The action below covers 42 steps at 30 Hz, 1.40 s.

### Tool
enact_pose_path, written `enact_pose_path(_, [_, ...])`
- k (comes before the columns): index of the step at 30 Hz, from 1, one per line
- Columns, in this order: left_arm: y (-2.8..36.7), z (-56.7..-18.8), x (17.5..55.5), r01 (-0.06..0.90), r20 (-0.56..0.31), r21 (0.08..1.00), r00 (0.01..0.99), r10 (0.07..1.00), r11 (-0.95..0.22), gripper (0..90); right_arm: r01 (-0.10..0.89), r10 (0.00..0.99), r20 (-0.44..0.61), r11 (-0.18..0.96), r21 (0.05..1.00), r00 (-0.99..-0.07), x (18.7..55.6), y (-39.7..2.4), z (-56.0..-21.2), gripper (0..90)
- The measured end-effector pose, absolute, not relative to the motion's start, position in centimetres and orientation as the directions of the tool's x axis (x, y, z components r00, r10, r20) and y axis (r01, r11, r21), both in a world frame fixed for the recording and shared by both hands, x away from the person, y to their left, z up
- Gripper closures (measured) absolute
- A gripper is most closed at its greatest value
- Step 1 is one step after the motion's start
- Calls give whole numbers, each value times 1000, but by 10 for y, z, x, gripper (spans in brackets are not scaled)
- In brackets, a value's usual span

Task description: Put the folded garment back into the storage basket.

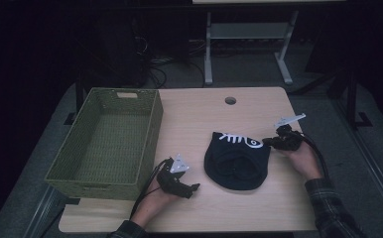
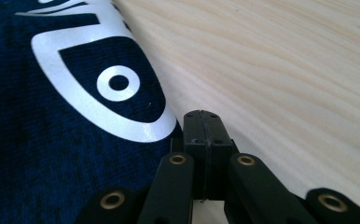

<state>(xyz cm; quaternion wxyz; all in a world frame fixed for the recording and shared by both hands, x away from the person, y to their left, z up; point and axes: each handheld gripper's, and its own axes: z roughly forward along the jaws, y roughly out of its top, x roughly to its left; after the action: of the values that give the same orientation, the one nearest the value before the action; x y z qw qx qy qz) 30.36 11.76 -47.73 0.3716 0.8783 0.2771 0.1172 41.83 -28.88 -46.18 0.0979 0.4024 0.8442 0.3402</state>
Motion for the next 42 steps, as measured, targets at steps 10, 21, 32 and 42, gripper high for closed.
enact_pose_path(10, [118, -477, 304, 400, -1, 718, 819, 574, -570, 120, 587, 728, 95, 461, 666, -679, 397, -292, -461, 900])
enact_pose_path(21, [117, -478, 303, 403, -6, 721, 816, 577, -563, 119, 564, 690, 89, 503, 655, -719, 369, -291, -459, 900])
enact_pose_path(32, [118, -478, 303, 400, -1, 717, 819, 574, -570, 119, 559, 665, 111, 511, 654, -738, 343, -290, -460, 900])
enact_pose_path(42, [118, -478, 303, 401, -1, 717, 819, 574, -570, 120, 552, 647, 121, 521, 651, -753, 320, -286, -460, 900])
